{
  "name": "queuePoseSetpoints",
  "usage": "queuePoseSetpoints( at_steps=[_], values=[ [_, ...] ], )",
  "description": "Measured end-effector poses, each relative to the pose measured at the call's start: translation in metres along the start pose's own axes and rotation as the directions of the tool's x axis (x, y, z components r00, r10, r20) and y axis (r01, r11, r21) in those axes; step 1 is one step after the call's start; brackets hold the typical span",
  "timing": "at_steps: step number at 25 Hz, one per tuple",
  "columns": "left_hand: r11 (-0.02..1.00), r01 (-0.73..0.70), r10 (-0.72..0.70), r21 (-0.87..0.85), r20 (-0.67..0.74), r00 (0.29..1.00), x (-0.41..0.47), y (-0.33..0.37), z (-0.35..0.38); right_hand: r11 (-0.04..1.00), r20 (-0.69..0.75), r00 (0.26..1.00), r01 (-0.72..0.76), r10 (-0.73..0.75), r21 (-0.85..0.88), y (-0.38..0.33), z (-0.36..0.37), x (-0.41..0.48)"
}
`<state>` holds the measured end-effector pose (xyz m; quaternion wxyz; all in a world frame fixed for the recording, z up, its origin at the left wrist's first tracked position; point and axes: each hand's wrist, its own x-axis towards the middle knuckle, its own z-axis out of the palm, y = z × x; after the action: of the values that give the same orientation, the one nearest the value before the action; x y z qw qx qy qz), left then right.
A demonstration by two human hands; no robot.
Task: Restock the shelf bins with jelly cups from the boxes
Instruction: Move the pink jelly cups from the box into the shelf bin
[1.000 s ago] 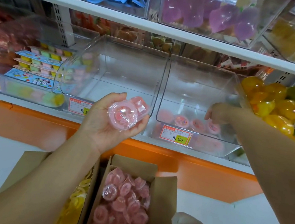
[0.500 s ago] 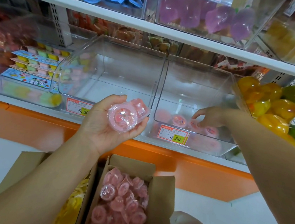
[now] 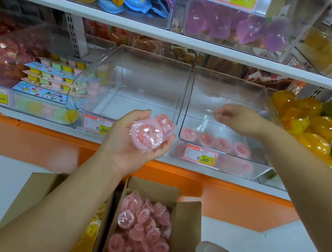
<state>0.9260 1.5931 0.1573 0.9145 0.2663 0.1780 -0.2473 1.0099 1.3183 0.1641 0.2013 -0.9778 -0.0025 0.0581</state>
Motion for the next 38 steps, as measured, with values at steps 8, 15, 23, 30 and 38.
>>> queuePoseSetpoints(
  at_steps=[8,15,23,30,38],
  values=[
    [0.999,0.038,-0.041,0.024,0.109,0.993,0.006,0.001,0.000,0.838,-0.043,0.913,0.390,-0.405,0.383,-0.124,0.020,-0.073],
    [1.000,-0.004,0.002,0.015,0.113,0.994,0.004,0.001,0.001,0.793,-0.007,0.943,0.285,-0.334,0.539,-0.125,0.033,-0.066],
    [0.988,-0.129,0.125,0.080,0.048,0.991,0.006,0.011,-0.012,0.722,-0.091,0.947,-0.170,0.307,0.670,-0.015,-0.007,0.016],
    [0.977,-0.151,0.141,0.153,0.075,0.987,0.010,0.012,-0.012,0.883,0.024,0.913,-0.402,0.408,0.242,-0.005,0.061,0.087],
    [0.969,-0.148,0.129,0.199,0.104,0.986,0.017,0.006,-0.013,0.930,0.022,0.948,-0.317,0.319,0.184,-0.004,0.061,0.072]
  ],
)
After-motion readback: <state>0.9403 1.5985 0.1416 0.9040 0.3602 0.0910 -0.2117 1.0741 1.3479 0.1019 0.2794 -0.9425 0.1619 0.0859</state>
